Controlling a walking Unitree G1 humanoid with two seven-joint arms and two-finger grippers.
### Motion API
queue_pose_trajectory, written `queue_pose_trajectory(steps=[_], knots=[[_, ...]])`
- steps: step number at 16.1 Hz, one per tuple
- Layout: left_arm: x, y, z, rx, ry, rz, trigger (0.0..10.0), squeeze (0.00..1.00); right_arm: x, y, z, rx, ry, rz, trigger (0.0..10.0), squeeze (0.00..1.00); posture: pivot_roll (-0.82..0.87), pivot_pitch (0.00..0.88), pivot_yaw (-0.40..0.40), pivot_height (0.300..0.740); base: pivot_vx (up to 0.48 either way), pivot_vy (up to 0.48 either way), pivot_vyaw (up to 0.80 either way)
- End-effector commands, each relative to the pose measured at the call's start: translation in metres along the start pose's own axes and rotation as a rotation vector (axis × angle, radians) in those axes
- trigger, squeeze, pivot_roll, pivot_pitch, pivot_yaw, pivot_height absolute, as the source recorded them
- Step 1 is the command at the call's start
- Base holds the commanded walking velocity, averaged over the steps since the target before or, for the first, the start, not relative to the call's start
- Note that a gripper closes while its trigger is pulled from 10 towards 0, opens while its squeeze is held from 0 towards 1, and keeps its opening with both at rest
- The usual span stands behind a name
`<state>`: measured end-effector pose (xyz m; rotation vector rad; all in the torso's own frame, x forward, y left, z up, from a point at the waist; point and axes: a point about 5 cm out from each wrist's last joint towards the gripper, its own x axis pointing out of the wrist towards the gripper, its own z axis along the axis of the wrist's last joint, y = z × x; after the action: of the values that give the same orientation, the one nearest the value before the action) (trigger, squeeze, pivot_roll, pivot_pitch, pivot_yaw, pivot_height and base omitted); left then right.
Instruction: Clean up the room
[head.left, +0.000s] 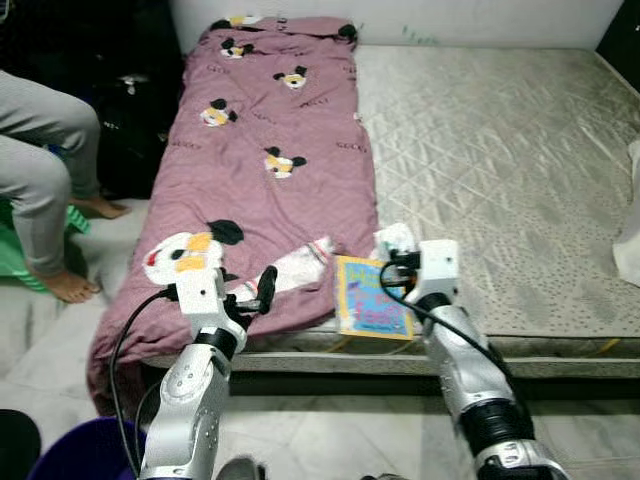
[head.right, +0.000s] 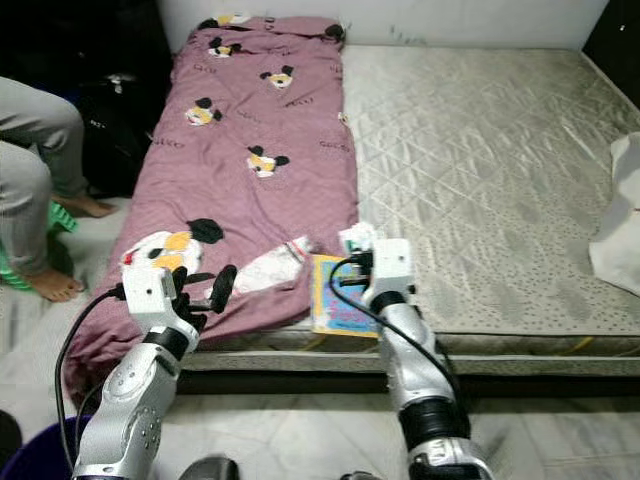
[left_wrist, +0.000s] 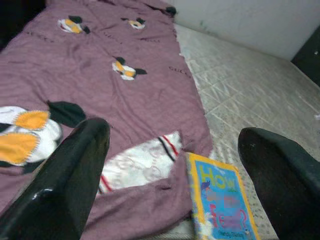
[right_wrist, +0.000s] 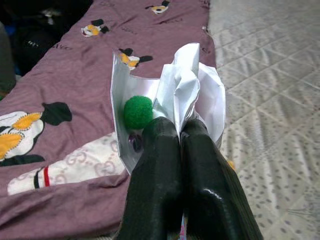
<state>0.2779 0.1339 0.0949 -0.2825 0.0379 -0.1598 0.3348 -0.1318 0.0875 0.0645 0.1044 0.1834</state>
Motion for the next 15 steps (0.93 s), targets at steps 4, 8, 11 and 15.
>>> queue_pose_trajectory(steps=[4, 8, 11, 15], knots=[[-0.0039, 0.0046, -0.0016, 0.004, -0.003, 0.021, 10.0, 0.00, 0.0012, 0.0091, -0.0006, 0.002, -0.003, 0.028, 10.0, 0.00, 0.06, 0.125, -0.015, 0.740, 0.000, 0.000, 0.00], [-0.0041, 0.0042, -0.0014, 0.004, -0.007, 0.018, 10.0, 0.00, 0.0012, 0.0094, -0.0009, 0.004, -0.004, 0.031, 10.0, 0.00, 0.06, 0.121, -0.016, 0.740, 0.000, 0.000, 0.00], [-0.0049, 0.0020, -0.0001, 0.003, -0.021, -0.004, 10.0, 0.00, 0.0012, 0.0118, 0.0026, -0.014, -0.027, 0.056, 10.0, 0.00, 0.06, 0.120, -0.017, 0.740, 0.000, 0.000, 0.00], [-0.0050, 0.0016, 0.0002, 0.001, -0.021, -0.010, 10.0, 0.00, 0.0012, 0.0135, 0.0033, -0.021, -0.035, 0.063, 10.0, 0.00, 0.06, 0.125, -0.018, 0.740, 0.000, 0.000, 0.73]])
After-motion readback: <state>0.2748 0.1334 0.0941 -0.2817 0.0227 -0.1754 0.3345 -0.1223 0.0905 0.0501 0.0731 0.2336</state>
